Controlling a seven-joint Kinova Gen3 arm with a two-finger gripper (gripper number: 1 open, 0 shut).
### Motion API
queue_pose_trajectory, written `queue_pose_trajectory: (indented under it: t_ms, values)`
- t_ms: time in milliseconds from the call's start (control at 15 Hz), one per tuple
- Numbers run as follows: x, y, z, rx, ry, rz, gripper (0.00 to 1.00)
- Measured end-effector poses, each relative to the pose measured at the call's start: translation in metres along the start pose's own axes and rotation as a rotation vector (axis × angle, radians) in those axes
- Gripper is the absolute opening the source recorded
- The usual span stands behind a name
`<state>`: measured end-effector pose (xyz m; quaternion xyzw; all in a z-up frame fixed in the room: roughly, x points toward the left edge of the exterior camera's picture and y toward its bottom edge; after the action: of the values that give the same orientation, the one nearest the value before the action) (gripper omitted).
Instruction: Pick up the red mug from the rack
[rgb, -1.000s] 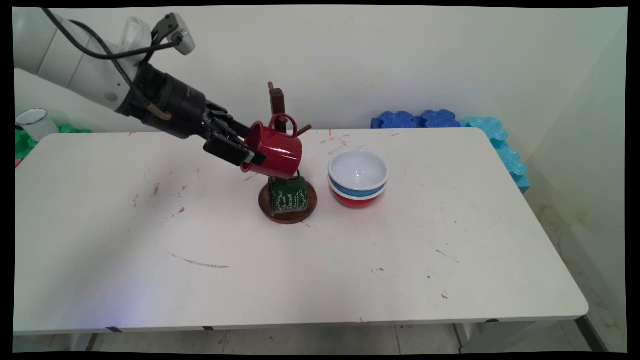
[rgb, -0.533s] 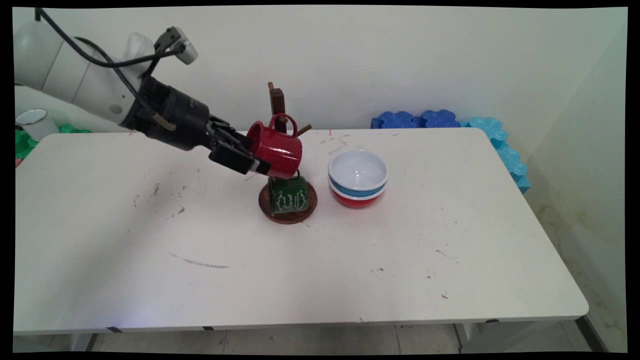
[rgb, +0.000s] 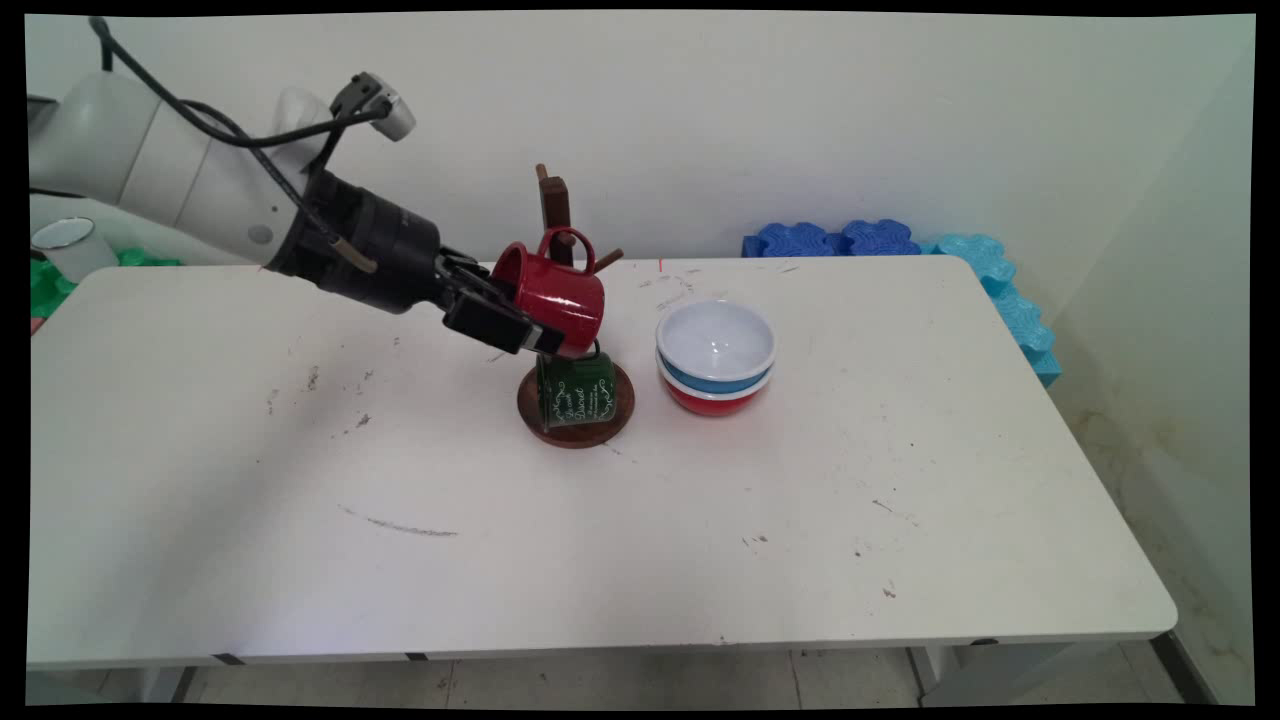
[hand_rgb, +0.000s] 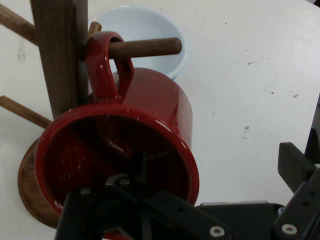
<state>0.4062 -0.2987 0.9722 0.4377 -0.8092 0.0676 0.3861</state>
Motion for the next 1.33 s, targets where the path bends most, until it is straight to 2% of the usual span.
queue_pose_trajectory:
  t_ms: [400, 1267, 1333]
  values:
    - [0.0050, -0.0021, 0.0079, 0.001, 0.022, -0.025, 1.00]
    - [0.0043, 0.0029, 0.0082, 0.006, 0.022, -0.069, 1.00]
    - [0.0044, 0.0032, 0.0080, 0.007, 0.022, -0.072, 0.00]
